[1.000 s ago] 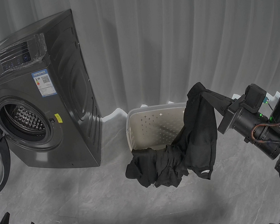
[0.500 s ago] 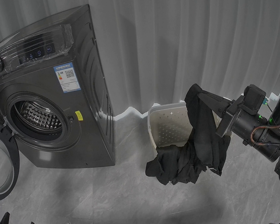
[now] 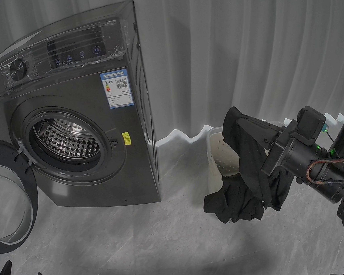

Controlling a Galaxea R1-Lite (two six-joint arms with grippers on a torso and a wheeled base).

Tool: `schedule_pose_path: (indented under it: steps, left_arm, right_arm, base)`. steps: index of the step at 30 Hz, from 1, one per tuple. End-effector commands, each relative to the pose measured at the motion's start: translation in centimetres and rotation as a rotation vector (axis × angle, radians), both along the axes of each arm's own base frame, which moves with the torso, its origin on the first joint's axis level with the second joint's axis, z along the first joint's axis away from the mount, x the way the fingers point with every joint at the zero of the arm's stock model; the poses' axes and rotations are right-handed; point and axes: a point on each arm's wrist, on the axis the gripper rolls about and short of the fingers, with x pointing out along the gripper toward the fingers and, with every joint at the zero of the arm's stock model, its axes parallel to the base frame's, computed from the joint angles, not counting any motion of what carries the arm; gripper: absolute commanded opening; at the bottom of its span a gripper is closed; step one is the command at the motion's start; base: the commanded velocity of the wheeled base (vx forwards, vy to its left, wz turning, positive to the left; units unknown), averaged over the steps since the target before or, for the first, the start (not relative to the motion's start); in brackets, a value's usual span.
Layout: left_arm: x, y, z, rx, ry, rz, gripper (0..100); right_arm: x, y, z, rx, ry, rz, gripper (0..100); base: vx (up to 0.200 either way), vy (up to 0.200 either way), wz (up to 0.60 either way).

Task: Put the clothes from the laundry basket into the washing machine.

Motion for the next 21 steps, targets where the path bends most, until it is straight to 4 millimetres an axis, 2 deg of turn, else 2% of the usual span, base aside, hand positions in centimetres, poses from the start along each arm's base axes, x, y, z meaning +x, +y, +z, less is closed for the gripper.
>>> schedule_pose_path:
  steps: [1, 21]
  left_arm:
    - [-0.01, 0.00, -0.49, 0.000, 0.000, 0.000, 100]
    - [-0.01, 0.00, -0.49, 0.000, 0.000, 0.000, 100]
  right_arm:
    - [-0.18, 0.20, 0.02, 0.001, -0.001, 0.011, 0]
    - [-0.81, 0.45, 0.61, 0.016, -0.018, 0.032, 0]
  base:
    - [0.000, 0.200, 0.00]
    - [0.000, 0.200, 0.00]
